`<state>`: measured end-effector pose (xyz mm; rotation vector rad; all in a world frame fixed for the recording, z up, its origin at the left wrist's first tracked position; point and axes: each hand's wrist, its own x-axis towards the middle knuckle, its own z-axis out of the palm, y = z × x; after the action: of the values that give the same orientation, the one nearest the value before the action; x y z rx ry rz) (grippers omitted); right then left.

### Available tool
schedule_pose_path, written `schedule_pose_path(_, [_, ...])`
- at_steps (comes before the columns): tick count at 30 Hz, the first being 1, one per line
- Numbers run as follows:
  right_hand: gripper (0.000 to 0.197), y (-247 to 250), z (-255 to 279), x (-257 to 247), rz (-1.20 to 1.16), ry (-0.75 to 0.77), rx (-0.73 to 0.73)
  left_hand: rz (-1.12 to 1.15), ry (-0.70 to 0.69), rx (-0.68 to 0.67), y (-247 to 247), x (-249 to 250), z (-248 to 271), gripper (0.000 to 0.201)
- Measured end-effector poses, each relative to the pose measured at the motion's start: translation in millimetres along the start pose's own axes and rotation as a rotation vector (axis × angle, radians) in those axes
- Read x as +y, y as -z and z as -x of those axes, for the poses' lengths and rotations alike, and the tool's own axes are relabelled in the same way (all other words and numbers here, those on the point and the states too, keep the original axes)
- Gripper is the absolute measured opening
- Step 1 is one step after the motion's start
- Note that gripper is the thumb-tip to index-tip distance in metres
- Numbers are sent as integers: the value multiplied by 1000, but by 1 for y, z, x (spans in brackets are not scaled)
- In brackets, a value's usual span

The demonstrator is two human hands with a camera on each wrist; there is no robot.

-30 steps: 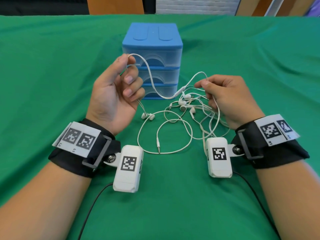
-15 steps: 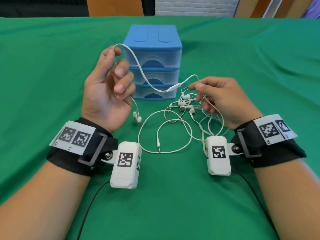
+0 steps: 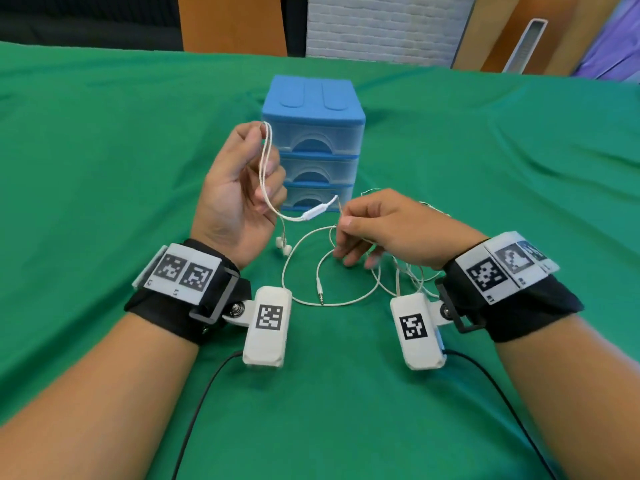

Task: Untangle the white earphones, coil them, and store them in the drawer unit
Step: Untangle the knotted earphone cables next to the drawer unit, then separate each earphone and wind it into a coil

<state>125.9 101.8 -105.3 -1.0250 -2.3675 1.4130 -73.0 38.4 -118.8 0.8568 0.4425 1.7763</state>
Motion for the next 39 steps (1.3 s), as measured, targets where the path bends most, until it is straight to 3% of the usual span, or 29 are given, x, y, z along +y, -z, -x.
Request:
schedule_pose_path(9, [30,29,7,8,337,-186,313,-17,14,33,0,2,0,18])
schedule_pose_path(16, [22,46,8,10,508,-293,401,-24,24,46,-1,1,0,16])
schedule_pose_path(20, [12,43,5,4,553,-162,467,-28,29,48,0,0,0,14])
schedule_pose_path(25, [7,35,-3,2,489,-124,322,-48,43,68,-2,0,0,14])
schedule_pose_path(28, [26,37,-4,5,446,-103,466,-78,56,100,-4,0,1,15])
schedule_pose_path(32, [38,39,2,-7,285,129,676,-117,66,120,-7,-1,1,14])
schedule_pose_path(35, [38,32,5,-21,196,288,585,-159,64,95,-7,-1,1,12])
schedule_pose_path(39, [52,18,3,-33,256,336,377,-257,77,32,-8,-5,3,7])
